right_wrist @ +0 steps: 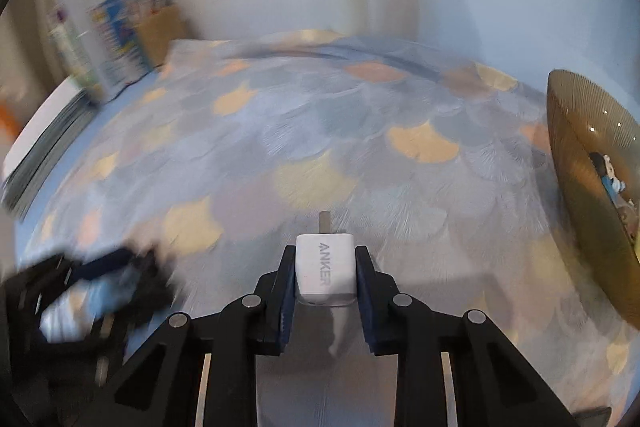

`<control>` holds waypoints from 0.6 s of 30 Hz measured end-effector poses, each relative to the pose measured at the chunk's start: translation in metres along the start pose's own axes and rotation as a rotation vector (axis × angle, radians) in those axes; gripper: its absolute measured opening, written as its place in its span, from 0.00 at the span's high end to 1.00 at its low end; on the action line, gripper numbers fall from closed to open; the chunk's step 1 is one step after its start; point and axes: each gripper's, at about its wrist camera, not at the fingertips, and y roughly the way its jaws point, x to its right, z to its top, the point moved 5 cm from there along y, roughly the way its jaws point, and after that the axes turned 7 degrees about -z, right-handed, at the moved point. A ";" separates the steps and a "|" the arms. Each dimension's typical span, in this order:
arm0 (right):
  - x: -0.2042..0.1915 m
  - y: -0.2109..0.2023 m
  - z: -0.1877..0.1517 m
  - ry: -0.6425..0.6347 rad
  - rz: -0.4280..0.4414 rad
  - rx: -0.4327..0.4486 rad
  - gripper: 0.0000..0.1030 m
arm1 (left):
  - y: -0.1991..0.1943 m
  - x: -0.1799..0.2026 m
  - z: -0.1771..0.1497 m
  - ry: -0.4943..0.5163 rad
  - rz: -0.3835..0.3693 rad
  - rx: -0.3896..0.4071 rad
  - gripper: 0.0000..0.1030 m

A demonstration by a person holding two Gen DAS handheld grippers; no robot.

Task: Organize rigid objects
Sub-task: 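Grasp the white ANKER charger with the right tool while the left tool holds the black figure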

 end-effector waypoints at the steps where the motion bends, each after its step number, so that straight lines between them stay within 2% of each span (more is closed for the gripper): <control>1: -0.001 -0.006 -0.008 -0.013 0.013 -0.002 0.74 | 0.000 0.000 0.000 -0.001 0.000 0.000 0.55; 7: 0.013 -0.041 -0.048 -0.009 0.046 -0.007 0.74 | 0.001 0.000 0.001 0.003 0.002 -0.003 0.52; 11: 0.026 -0.037 -0.066 0.051 0.035 -0.034 0.73 | 0.004 0.009 -0.002 0.055 -0.017 -0.028 0.34; 14: 0.030 -0.040 -0.070 0.111 0.072 -0.005 0.63 | 0.004 0.013 -0.005 0.079 -0.009 -0.041 0.30; 18: 0.023 -0.041 -0.072 0.073 0.041 0.005 0.52 | -0.001 0.008 -0.008 0.052 -0.016 -0.037 0.30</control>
